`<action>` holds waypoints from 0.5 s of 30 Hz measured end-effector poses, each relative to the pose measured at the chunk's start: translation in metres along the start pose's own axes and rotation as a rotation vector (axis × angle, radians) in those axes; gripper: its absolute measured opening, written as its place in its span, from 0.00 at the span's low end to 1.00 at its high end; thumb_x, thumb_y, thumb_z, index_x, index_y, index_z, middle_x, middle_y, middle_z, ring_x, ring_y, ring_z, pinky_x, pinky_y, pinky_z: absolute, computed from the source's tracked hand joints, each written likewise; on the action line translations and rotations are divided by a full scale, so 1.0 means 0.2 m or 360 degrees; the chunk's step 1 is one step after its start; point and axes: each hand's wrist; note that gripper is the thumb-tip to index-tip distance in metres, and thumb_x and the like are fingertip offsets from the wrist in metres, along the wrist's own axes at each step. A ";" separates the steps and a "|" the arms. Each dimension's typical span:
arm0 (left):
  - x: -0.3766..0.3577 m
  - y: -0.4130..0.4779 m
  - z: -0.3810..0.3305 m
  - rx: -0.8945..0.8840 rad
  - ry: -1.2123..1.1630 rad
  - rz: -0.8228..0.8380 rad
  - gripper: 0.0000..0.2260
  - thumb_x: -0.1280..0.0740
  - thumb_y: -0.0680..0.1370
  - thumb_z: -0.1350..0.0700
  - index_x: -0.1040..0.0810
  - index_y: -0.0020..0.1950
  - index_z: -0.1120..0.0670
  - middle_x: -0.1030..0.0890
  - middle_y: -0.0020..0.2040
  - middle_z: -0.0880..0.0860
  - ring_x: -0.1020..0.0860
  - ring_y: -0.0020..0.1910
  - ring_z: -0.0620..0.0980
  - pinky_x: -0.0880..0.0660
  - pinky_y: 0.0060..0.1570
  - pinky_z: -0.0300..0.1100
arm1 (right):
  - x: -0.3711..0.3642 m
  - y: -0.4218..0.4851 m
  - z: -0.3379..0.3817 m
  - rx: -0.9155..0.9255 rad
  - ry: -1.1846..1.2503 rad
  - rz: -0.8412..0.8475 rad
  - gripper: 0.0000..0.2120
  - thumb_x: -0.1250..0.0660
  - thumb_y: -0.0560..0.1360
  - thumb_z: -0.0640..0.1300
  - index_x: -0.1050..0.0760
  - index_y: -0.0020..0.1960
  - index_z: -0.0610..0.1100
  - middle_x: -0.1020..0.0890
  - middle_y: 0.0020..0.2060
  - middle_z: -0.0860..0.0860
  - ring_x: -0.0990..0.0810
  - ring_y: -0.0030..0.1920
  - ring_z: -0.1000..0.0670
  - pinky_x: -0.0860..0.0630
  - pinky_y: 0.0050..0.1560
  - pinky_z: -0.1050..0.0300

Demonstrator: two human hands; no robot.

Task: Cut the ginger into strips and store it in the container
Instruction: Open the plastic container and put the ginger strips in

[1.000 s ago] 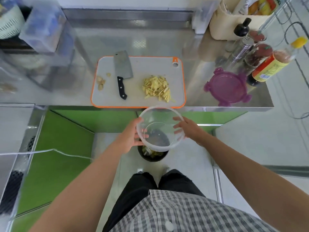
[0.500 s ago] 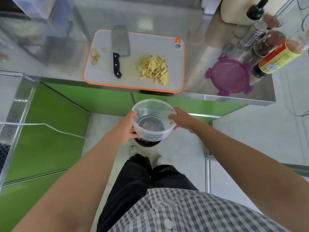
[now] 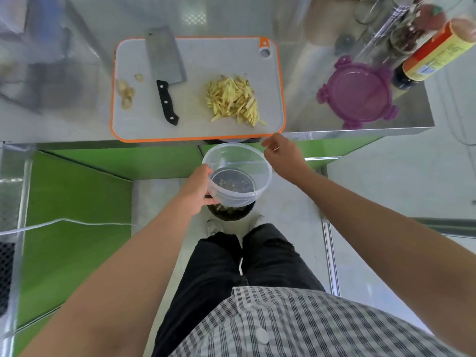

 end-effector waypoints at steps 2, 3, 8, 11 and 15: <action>-0.01 0.02 0.00 0.0003 0.0001 0.0007 0.11 0.45 0.79 0.54 0.34 0.61 0.50 0.29 0.62 0.59 0.26 0.59 0.61 0.26 0.58 0.60 | 0.01 0.03 0.03 0.0121 0.0025 -0.0103 0.09 0.40 0.74 0.37 0.24 0.51 0.43 0.21 0.44 0.49 0.23 0.42 0.48 0.26 0.46 0.54; -0.01 0.03 0.00 0.0002 0.0005 0.0010 0.10 0.46 0.79 0.55 0.34 0.60 0.50 0.29 0.61 0.58 0.26 0.59 0.60 0.26 0.59 0.60 | 0.02 0.06 0.04 0.0183 0.0032 -0.0137 0.10 0.40 0.73 0.36 0.24 0.51 0.42 0.21 0.45 0.48 0.24 0.41 0.49 0.26 0.47 0.53; -0.04 0.10 -0.03 0.0002 0.0064 -0.0015 0.14 0.47 0.78 0.55 0.31 0.61 0.47 0.27 0.57 0.56 0.26 0.49 0.54 0.26 0.57 0.56 | 0.07 0.24 0.09 0.0260 -0.0048 -0.0167 0.21 0.38 0.70 0.33 0.30 0.64 0.41 0.28 0.58 0.44 0.25 0.45 0.49 0.26 0.53 0.50; -0.04 0.12 -0.04 -0.0015 0.0087 -0.0055 0.16 0.48 0.78 0.55 0.30 0.62 0.46 0.25 0.56 0.56 0.25 0.50 0.54 0.27 0.59 0.56 | 0.06 0.35 0.13 0.0277 -0.0181 0.0020 0.31 0.37 0.69 0.37 0.37 0.72 0.42 0.32 0.64 0.43 0.27 0.57 0.43 0.29 0.61 0.49; -0.04 0.14 -0.08 0.0002 0.0146 -0.0073 0.20 0.50 0.78 0.55 0.28 0.66 0.47 0.25 0.56 0.56 0.24 0.49 0.54 0.27 0.42 0.45 | 0.03 0.39 0.16 0.0353 -0.0174 0.0039 0.34 0.41 0.63 0.44 0.32 0.70 0.40 0.31 0.61 0.42 0.27 0.57 0.42 0.28 0.61 0.47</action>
Point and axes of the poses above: each hand's wrist, its own y-axis towards the middle knuckle, its own x-axis out of the back of the hand, z = x × y
